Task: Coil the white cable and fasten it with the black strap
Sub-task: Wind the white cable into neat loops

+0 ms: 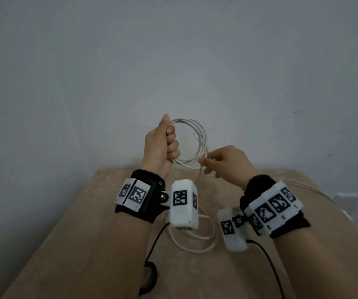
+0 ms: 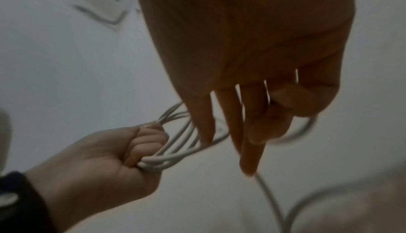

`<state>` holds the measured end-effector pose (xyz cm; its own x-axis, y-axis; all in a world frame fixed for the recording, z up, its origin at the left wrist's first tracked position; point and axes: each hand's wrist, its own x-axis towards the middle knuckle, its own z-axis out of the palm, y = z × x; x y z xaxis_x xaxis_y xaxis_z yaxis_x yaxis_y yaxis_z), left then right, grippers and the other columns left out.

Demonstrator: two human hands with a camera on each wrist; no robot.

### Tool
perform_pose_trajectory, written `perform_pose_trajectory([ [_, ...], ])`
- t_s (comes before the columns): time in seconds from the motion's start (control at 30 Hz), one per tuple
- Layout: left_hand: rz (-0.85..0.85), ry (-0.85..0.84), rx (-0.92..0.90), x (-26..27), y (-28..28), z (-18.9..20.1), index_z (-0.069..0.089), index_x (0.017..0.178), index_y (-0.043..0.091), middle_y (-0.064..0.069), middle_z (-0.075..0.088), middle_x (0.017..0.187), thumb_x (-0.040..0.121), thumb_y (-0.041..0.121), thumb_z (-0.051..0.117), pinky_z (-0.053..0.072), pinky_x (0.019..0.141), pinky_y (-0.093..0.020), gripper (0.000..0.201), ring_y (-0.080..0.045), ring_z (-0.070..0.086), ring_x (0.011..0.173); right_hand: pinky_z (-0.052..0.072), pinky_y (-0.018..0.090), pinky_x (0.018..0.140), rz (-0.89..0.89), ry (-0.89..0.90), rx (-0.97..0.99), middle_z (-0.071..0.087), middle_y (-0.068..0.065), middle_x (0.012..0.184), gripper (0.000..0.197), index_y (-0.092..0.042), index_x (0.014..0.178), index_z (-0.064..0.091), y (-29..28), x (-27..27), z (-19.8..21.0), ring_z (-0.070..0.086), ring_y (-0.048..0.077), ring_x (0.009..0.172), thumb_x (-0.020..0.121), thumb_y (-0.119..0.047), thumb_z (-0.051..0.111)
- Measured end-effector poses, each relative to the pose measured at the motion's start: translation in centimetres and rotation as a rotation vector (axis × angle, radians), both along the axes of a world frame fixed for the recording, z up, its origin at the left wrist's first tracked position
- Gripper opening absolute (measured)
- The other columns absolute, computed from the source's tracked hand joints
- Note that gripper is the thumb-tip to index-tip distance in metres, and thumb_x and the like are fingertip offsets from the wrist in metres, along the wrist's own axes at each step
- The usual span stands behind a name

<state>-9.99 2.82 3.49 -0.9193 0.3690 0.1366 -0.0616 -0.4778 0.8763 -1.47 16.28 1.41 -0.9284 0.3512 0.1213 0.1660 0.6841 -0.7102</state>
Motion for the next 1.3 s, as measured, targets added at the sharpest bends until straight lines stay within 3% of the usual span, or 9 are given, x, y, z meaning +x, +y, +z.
perform_pose_trajectory([
  [0.17,0.015,-0.032,0.038,-0.3,0.1,-0.2,0.034,0.064,0.019,0.011,0.023,0.043,0.101,0.036,0.043,0.013,0.031,-0.015,0.042,-0.003,0.015,0.031,0.041,0.016,0.04,0.006,0.055,-0.575,0.071,0.007,0.071,0.017,0.004,0.088,0.066,-0.5,-0.1,-0.3,0.054,0.003,0.043,0.092,-0.011,0.059],
  [0.37,-0.054,-0.098,0.134,-0.6,-0.2,-0.3,0.032,0.063,0.02,0.01,0.023,0.042,0.101,0.04,0.041,0.012,0.03,-0.017,0.043,-0.003,0.015,0.031,0.043,0.018,0.04,0.035,-0.088,-0.678,0.05,0.004,0.052,0.018,0.005,0.087,0.068,-0.9,0.0,0.2,0.042,0.007,0.038,0.091,0.001,0.051],
  [0.6,-0.154,-0.221,0.151,-0.7,0.1,-0.7,0.033,0.062,0.02,0.01,0.022,0.04,0.1,0.041,0.04,0.012,0.027,-0.016,0.044,-0.003,0.016,0.027,0.055,0.024,0.052,0.14,0.094,-0.564,0.059,0.01,0.072,0.025,-0.005,0.083,0.064,-1.6,-0.3,-0.5,0.057,0.009,0.05,0.098,-0.001,0.044],
  [0.73,-0.156,-0.285,0.162,-0.7,0.2,-0.7,0.033,0.062,0.02,0.01,0.021,0.039,0.1,0.04,0.041,0.012,0.027,-0.016,0.044,-0.003,0.016,0.027,0.056,0.022,0.06,0.188,0.317,-0.88,0.064,0.009,0.078,0.024,-0.006,0.089,0.066,-1.7,-0.7,-1.0,0.06,0.011,0.058,0.096,0.004,0.045],
  [0.87,-0.096,-0.247,0.124,-0.8,0.1,-0.7,0.034,0.062,0.02,0.01,0.022,0.04,0.101,0.039,0.042,0.012,0.028,-0.016,0.044,-0.004,0.016,0.028,0.056,0.026,0.07,0.268,0.313,-1.215,0.067,0.007,0.077,0.029,-0.003,0.093,0.062,-1.5,-0.8,-0.7,0.064,0.015,0.068,0.086,0.016,0.042],
  [0.97,-0.045,-0.153,0.044,-0.4,0.5,-0.9,0.036,0.064,0.019,0.01,0.023,0.041,0.101,0.037,0.042,0.013,0.029,-0.016,0.042,-0.003,0.017,0.03,0.052,0.027,0.068,0.171,0.341,-1.052,0.057,0.003,0.069,0.01,-0.008,0.086,0.056,-2.3,-1.0,-0.8,0.057,0.012,0.062,0.086,0.0,0.062],
  [1.07,-0.043,-0.077,-0.025,0.2,1.1,-1.1,0.036,0.064,0.018,0.01,0.023,0.042,0.1,0.037,0.044,0.014,0.03,-0.016,0.041,-0.003,0.016,0.031,0.051,0.025,0.057,-0.064,0.434,-0.791,0.061,0.002,0.063,0.017,-0.008,0.086,0.054,-2.7,-1.4,-1.5,0.059,0.013,0.055,0.088,-0.019,0.066],
  [1.2,-0.05,-0.004,-0.083,0.6,1.5,-1.1,0.036,0.064,0.018,0.01,0.022,0.044,0.1,0.037,0.045,0.014,0.031,-0.017,0.042,-0.004,0.015,0.034,0.057,0.031,0.054,-0.155,0.527,-0.604,0.07,0.008,0.067,0.01,-0.012,0.088,0.049,-2.0,-1.2,-1.6,0.067,0.02,0.058,0.095,-0.018,0.054],
  [1.3,-0.078,0.008,-0.075,0.3,1.0,-0.9,0.035,0.063,0.019,0.01,0.021,0.046,0.1,0.037,0.045,0.014,0.031,-0.017,0.042,-0.004,0.014,0.034,0.059,0.034,0.054,-0.155,0.552,-0.448,0.072,0.009,0.075,0.014,-0.012,0.09,0.055,-1.4,-1.0,-1.4,0.069,0.018,0.058,0.089,-0.021,0.065],
])
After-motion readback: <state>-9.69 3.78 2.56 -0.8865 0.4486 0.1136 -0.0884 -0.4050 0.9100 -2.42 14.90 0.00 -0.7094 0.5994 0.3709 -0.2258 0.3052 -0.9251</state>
